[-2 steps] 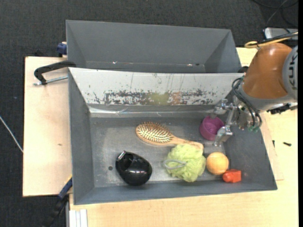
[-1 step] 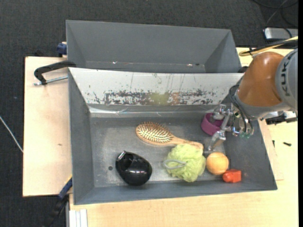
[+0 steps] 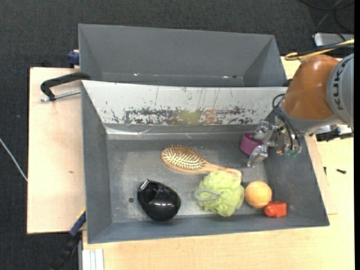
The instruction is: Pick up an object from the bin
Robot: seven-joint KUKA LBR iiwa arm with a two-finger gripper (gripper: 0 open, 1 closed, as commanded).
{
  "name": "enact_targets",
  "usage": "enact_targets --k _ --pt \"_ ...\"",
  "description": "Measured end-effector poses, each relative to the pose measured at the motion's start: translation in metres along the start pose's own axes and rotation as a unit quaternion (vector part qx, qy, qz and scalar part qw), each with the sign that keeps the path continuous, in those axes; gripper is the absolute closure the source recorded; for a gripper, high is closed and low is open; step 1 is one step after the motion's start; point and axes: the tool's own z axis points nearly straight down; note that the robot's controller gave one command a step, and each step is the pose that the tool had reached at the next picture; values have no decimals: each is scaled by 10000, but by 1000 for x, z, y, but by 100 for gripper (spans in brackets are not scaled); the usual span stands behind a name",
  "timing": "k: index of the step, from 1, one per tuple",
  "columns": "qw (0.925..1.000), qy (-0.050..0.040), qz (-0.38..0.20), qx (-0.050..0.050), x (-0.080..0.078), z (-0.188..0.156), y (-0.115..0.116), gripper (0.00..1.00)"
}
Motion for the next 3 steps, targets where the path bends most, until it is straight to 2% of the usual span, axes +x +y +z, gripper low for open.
enact_targets --k 2,3 --pt "10000 -3 3 1 0 -4 0 100" --pt "10000 23 -1 6 0 -24 0 100"
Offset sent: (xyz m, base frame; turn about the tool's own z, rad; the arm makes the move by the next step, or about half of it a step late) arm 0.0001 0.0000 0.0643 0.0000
